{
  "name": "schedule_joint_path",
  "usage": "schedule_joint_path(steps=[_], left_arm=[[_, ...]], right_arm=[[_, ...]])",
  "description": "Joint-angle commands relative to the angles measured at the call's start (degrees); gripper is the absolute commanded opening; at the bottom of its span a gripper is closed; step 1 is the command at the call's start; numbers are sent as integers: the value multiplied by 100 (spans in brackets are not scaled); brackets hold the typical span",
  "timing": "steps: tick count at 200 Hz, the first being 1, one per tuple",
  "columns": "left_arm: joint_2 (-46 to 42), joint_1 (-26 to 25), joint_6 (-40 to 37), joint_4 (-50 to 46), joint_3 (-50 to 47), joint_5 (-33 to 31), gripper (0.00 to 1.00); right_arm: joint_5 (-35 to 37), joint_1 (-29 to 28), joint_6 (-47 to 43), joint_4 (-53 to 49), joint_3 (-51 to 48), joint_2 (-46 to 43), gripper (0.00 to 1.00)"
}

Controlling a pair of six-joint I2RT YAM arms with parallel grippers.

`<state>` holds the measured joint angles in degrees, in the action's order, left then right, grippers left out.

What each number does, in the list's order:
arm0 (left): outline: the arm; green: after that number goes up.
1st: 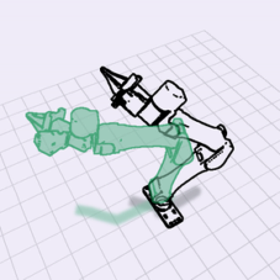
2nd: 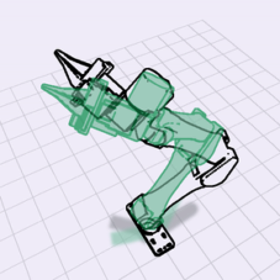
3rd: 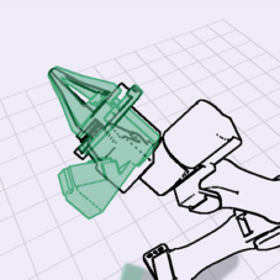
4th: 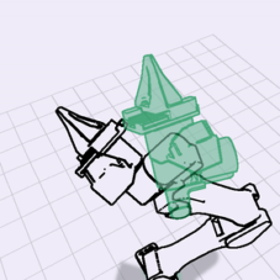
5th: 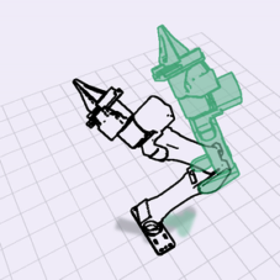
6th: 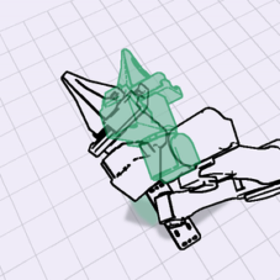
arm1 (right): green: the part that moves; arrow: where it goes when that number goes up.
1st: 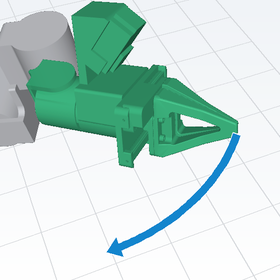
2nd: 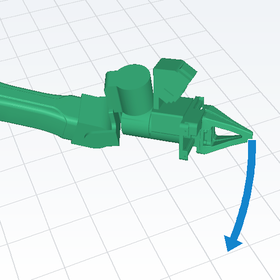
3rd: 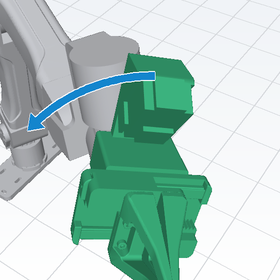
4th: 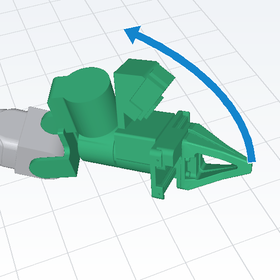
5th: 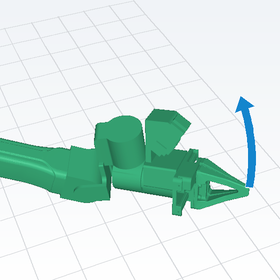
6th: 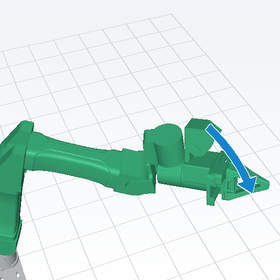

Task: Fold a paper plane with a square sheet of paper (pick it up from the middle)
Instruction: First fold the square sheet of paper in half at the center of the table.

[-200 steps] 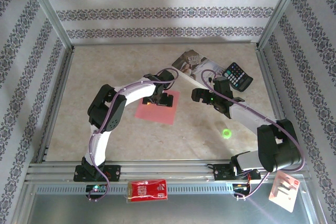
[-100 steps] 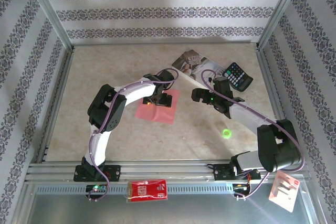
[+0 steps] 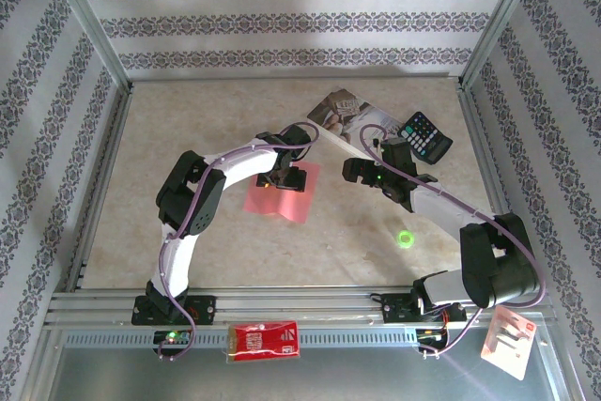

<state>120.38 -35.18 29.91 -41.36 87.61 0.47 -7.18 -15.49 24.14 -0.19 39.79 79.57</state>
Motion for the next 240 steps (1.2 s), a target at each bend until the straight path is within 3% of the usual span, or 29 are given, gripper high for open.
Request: schedule_joint_path(steps=[1, 28, 74, 92, 120, 134, 163, 190, 240], left_arm=[[-106, 9, -93, 175, -265, 595, 80], [-384, 5, -124, 705, -544, 1138, 69], [-1119, 7, -66, 2674, -1569, 2670, 48], [-1502, 11, 307, 3725, -2039, 3498, 41], [-2062, 20, 1661, 6053, -2895, 4499, 33], [-2212, 83, 2255, 6811, -3258, 4464, 32], [-2205, 237, 2991, 7391, -3926, 3874, 32], [-2111, 251, 3082, 7501, -4303, 3565, 32], [-2073, 308, 2812, 7154, -4798, 3024, 33]], right_arm=[[-74, 53, 75, 19, 46, -21, 98], [-90, 57, 95, 11, 55, -40, 98], [-52, 63, 92, -111, 72, -190, 98], [-47, 71, 92, -214, 103, -324, 98], [3, 112, 29, -578, 219, -658, 98], [9, 113, -29, -786, 265, -906, 98], [-358, 66, -15, -929, 199, -1317, 98], [-880, -104, 88, -878, 134, -1350, 98], [-1002, -695, 320, -548, 78, -871, 95]])
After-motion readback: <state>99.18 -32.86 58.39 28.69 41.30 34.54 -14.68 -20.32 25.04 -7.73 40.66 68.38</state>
